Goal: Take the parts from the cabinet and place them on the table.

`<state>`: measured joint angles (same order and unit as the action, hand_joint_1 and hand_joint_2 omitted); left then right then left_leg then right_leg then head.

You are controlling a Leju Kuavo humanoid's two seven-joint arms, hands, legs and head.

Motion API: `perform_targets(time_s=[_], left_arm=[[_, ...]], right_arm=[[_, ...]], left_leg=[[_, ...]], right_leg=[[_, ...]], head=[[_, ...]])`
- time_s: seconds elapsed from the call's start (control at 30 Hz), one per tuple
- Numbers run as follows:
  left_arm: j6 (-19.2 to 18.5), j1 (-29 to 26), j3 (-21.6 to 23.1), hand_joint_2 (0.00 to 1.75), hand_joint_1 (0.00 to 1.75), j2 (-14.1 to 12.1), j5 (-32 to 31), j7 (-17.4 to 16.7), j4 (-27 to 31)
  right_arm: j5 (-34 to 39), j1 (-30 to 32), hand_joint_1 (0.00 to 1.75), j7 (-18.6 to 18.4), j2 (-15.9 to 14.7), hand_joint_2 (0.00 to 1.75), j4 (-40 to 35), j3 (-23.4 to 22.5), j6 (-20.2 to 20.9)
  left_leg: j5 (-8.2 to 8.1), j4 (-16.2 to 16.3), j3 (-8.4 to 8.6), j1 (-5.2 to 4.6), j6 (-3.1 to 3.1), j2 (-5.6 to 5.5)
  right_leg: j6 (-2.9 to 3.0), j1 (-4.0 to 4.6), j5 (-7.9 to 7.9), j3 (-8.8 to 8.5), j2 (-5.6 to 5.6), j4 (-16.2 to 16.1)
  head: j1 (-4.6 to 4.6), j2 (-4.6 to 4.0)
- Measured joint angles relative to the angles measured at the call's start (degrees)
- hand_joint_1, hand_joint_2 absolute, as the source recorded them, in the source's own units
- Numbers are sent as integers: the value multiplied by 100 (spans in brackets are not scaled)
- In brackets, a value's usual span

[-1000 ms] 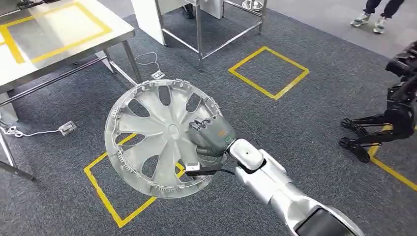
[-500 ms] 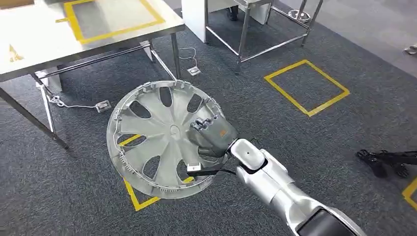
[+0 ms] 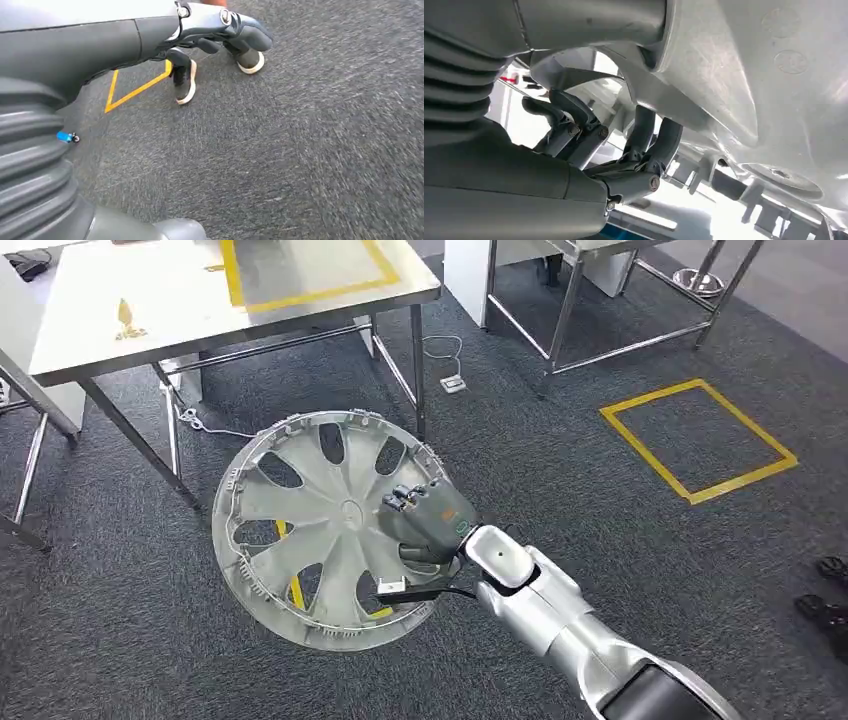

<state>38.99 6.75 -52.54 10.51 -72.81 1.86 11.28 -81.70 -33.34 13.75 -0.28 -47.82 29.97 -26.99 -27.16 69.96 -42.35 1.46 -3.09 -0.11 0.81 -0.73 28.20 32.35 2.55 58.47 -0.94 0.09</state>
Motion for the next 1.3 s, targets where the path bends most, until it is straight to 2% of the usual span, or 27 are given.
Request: perform_targets(time_s=[0.03,0.07,0.1,0.17,0.23,0.27,0.33,0.4,0.43,0.47,0.57,0.6,0.7,0.73,0.77,0.8,0.9,0.93,0.97,1.0,1.07,1.1,1.13,1.17,1.23,1.27,1.3], left_arm=[[0,5,0,175,0,-11,0,2,4],[0,5,0,175,0,-13,0,2,4],[-2,13,0,175,0,-9,0,2,2],[-2,13,-4,175,0,-11,4,2,4],[-18,18,-11,175,0,-13,17,7,13],[-20,2,-20,175,0,-11,20,13,18],[-20,26,-33,175,0,-2,17,30,13],[-20,19,-35,175,0,2,17,37,13],[-20,6,-37,175,0,2,18,39,11],[-17,-2,-37,175,0,0,17,42,13],[-15,-17,-37,175,0,11,2,59,11],[-15,-14,-37,175,0,29,0,65,4],[-2,-11,-37,175,0,37,-22,79,4],[-2,9,-37,175,0,42,-37,79,7],[0,10,-39,175,0,28,-50,83,24],[0,27,-39,175,0,28,-59,90,24],[0,48,-39,175,0,28,-98,77,20],[-2,34,-39,175,0,28,-101,70,20],[0,19,-39,175,0,26,-103,55,20],[0,10,-42,175,0,22,-103,39,20],[0,10,-42,175,0,18,-107,20,20],[-9,-11,-42,175,0,42,-94,7,-13],[-9,1,-39,175,0,35,-92,2,-13],[-11,27,-39,175,0,33,-90,2,-7],[-11,9,-42,175,0,35,-59,-11,-4],[-11,3,-42,175,0,42,-59,-11,-7],[-9,15,-42,175,0,46,-59,-6,-7]], right_arm=[[13,-3,175,7,0,0,0,0,2],[26,-8,175,9,2,0,0,0,6],[39,-20,175,9,0,0,2,-4,11],[42,-19,175,28,7,0,4,-4,26],[57,-38,175,43,24,0,0,-4,37],[61,-39,175,77,22,0,7,-7,44],[87,-70,175,98,22,0,24,-9,39],[101,-43,175,114,22,0,68,-9,42],[101,-22,175,140,20,0,92,-9,39],[114,-3,175,140,2,0,116,-9,39],[142,-5,175,138,-22,0,144,-11,26],[155,-13,175,131,-33,0,168,-13,11],[157,-21,175,133,-37,0,177,-15,2],[160,-38,175,120,-55,0,177,-26,4],[166,-36,175,120,-57,0,173,-31,7],[173,-55,175,118,-59,0,177,-33,7],[203,-59,175,111,-59,0,205,-35,13],[199,-43,175,122,-63,0,227,-35,22],[199,-16,175,116,-63,0,238,-35,37],[199,-1,175,111,-63,0,240,-35,50],[190,2,175,109,-61,0,240,-35,57],[190,-4,175,105,-61,0,265,-35,57],[186,-6,175,100,-55,0,267,-33,68],[175,-7,175,98,-59,0,269,-35,72],[155,-15,175,111,-57,0,269,-35,81],[155,-18,175,105,-48,0,269,-35,83],[155,-50,175,105,-46,0,271,-35,85]], left_leg=[[248,-569,320,4,3,38],[268,-962,505,1,20,108],[214,-1009,573,-44,102,96],[191,-978,548,-55,208,74],[99,-1019,625,-58,327,26],[82,-1057,690,-32,356,3],[15,-1056,778,-29,427,-1],[-70,-1053,865,-51,445,-48],[-116,-1052,919,-56,446,-82],[-163,-1052,989,-59,443,-118],[-364,-1062,1221,-66,411,-187],[-416,-1066,1275,-89,368,-183],[-464,-1161,1346,-49,255,-217],[-507,-1212,1433,-87,207,-217],[-534,-1170,1437,-65,193,-138],[-577,-925,1338,-78,170,-57],[-904,435,389,-49,97,-41],[-849,622,186,-40,81,-37],[-589,558,63,-29,67,-29],[-229,256,74,-20,58,-23],[649,-792,275,0,37,30],[585,-803,314,-28,40,70],[459,-999,405,-12,119,51],[414,-968,369,-24,208,27],[359,-978,368,-44,282,-9],[379,-996,383,-16,268,-14],[376,-996,375,-10,271,-38]], right_leg=[[-30,-9,27,-16,28,21],[-69,-6,61,-21,54,49],[-112,45,87,6,55,91],[-153,40,77,-7,60,46],[-274,21,206,-82,100,-8],[-301,-10,202,-87,-5,98],[-331,-9,457,389,-183,891],[-339,-7,639,993,-208,1746],[-330,-7,544,1162,-209,1862],[-311,-3,303,1194,-212,1705],[-169,53,-813,749,-239,150],[-118,93,-638,664,-252,121],[-13,139,-524,599,-256,58],[23,101,-493,523,-254,-14],[27,55,-466,396,-250,-98],[78,40,-410,299,-242,-141],[80,21,-230,78,-237,-152],[73,17,-173,4,-237,-152],[61,9,-93,-102,-241,-151],[40,-4,-14,-204,-249,-148],[-31,-30,184,-387,-252,-102],[-90,17,267,-377,-255,-73],[-125,37,296,-354,-273,-38],[-139,43,288,-332,-262,-45],[-161,25,306,-380,-236,-116],[-147,29,387,-417,-228,-152],[-36,41,333,-419,-227,-182]], head=[[2,0],[2,0],[-9,0],[19,0],[13,0],[39,0],[65,0],[68,0],[70,0],[70,0],[83,0],[43,0],[63,0],[57,0],[77,0],[35,0],[28,0],[35,0],[28,0],[33,0],[28,0],[-3,0],[-42,0],[-3,0],[9,0],[15,0],[35,0]])
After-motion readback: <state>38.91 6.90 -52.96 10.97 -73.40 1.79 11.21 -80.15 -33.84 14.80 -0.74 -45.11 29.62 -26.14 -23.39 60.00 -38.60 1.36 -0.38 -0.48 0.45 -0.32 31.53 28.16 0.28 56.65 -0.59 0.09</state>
